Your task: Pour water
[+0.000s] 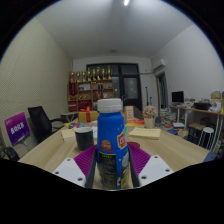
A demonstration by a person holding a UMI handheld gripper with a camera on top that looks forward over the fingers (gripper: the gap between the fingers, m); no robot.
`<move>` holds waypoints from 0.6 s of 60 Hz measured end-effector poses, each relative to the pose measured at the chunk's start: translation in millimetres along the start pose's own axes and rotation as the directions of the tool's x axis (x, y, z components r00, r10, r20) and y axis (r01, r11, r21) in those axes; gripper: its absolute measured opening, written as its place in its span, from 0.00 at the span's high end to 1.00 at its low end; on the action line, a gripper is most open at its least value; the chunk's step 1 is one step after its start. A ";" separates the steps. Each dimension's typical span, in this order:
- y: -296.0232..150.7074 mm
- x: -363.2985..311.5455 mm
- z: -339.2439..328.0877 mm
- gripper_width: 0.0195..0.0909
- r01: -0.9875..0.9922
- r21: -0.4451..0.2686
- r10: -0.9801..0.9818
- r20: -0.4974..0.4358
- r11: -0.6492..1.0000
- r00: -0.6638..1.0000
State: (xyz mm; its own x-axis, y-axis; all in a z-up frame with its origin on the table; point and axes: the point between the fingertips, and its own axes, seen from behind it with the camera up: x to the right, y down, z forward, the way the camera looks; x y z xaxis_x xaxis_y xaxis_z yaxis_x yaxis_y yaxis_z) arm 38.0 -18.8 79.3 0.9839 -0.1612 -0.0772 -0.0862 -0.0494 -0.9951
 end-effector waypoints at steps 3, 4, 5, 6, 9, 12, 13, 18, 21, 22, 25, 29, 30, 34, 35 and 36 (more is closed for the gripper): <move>-0.1 0.2 0.0 0.56 -0.002 0.001 0.002 -0.003 1.000 1.000; -1.1 0.5 0.0 0.56 -0.002 0.000 0.002 -0.004 1.000 1.000; -0.8 0.1 0.0 0.56 0.000 0.000 0.000 -0.004 1.000 1.000; -1.1 -0.2 0.0 0.59 0.005 0.002 -0.005 -0.004 1.000 1.000; -2.3 -0.6 0.3 0.59 0.015 0.005 -0.015 -0.003 1.000 1.000; -2.7 -1.9 0.8 0.64 0.036 -0.001 -0.036 0.007 0.999 0.999; -3.4 -3.2 0.8 0.64 0.044 -0.006 -0.044 0.015 0.999 0.999; -9.7 -8.2 3.4 0.66 0.114 -0.032 -0.113 0.042 0.993 0.993; -26.5 -5.7 17.2 0.66 0.199 -0.009 -0.198 0.036 0.980 0.979; -33.8 -3.5 20.9 0.66 0.237 0.000 -0.237 0.028 0.971 0.971; -56.9 3.0 34.0 0.66 0.381 0.021 -0.381 -0.010 0.924 0.925; -82.0 14.8 59.3 0.66 0.596 0.040 -0.592 -0.081 0.802 0.802; -89.8 16.6 65.4 0.66 0.648 0.041 -0.642 -0.103 0.760 0.759; -121.5 33.2 85.9 0.66 0.839 0.018 -0.825 -0.169 0.544 0.539; -125.9 23.9 94.8 0.66 0.870 0.007 -0.854 -0.185 0.493 0.486; -128.8 21.9 100.1 0.66 0.900 -0.004 -0.882 -0.196 0.437 0.428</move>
State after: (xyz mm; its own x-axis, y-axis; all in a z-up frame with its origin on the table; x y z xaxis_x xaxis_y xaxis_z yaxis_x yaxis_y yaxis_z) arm 86.3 82.7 199.5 0.4663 -0.2182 0.8573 0.8468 -0.1704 -0.5039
